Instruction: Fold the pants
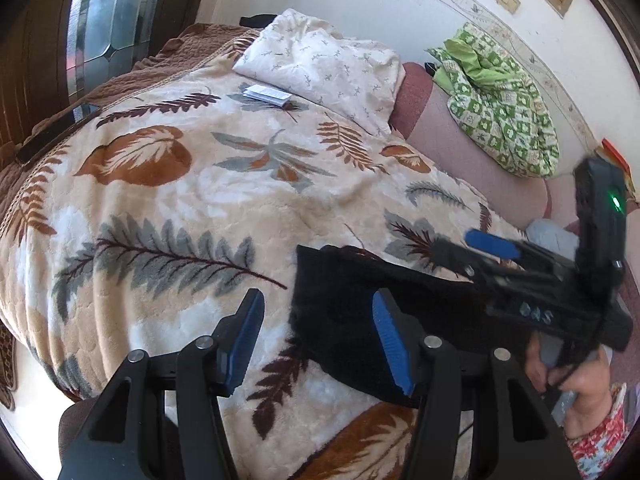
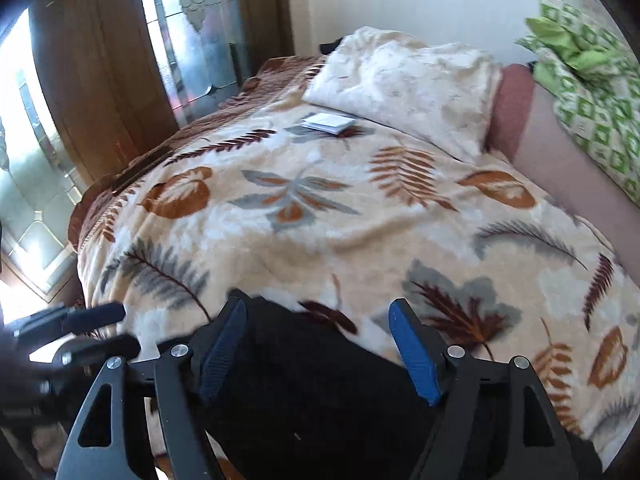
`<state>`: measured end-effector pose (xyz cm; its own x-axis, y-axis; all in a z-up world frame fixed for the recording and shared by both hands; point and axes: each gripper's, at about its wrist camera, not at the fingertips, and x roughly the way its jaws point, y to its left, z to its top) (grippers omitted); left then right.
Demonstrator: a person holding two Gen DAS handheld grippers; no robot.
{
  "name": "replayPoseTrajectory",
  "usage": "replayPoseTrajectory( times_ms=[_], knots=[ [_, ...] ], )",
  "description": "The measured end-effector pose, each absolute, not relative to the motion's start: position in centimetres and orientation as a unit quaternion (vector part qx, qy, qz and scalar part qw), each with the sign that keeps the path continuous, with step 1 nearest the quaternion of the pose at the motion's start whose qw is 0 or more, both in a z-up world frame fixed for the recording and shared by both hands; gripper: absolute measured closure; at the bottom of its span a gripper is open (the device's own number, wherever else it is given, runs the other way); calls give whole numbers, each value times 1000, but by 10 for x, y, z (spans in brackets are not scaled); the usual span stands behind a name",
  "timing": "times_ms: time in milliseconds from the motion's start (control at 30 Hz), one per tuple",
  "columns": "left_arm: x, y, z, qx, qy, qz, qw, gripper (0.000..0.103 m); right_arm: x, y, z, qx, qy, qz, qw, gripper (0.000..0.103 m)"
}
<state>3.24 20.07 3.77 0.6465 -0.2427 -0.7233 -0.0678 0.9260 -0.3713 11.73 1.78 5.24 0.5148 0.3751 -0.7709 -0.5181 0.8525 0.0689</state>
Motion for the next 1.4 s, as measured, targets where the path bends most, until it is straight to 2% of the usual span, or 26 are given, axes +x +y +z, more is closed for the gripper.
replayPoseTrajectory(
  times_ms=[167, 267, 400, 433, 500, 567, 600, 633, 700, 767, 933, 1133, 1167, 1267, 1400],
  knots=[
    [59, 158, 19, -155, 445, -80, 878, 47, 73, -85, 17, -54, 462, 161, 870, 24],
    [67, 142, -6, -117, 478, -56, 869, 47, 51, -157, -8, 1, 499, 97, 861, 24],
    [62, 143, -18, -81, 483, -34, 871, 47, 18, -258, -28, 71, 530, -15, 845, 24],
    [61, 143, -19, -73, 483, -31, 872, 47, 9, -283, -30, 90, 532, -41, 841, 25],
    [63, 144, -19, -58, 486, -18, 872, 46, -6, -328, -29, 158, 521, -47, 838, 35],
    [67, 147, -21, -51, 489, -2, 871, 43, -15, -352, -25, 231, 504, -28, 832, 36],
    [70, 150, -21, -52, 492, 11, 869, 40, -17, -358, -23, 237, 498, -38, 833, 32],
    [72, 155, -23, -63, 497, 21, 865, 37, -17, -359, -18, 216, 494, -64, 840, 31],
    [74, 168, -23, -107, 508, 24, 854, 37, -15, -353, -14, 158, 490, -113, 850, 29],
    [72, 179, -17, -133, 507, 31, 851, 37, -14, -352, -13, 152, 485, -103, 855, 29],
    [69, 169, 12, -109, 477, 41, 871, 37, -1, -328, 2, 141, 444, -49, 884, 29],
    [88, 114, 17, -79, 463, -12, 883, 37, 81, -258, 23, 69, 437, 34, 896, 29],
    [92, 108, 12, -75, 464, -14, 882, 37, 94, -247, 24, 66, 445, 50, 892, 31],
    [96, 95, -4, -56, 471, -13, 880, 37, 144, -225, 15, 67, 497, 107, 859, 51],
    [90, 86, -18, -14, 470, -18, 882, 37, 183, -205, -7, 29, 561, 137, 816, 51]
  ],
)
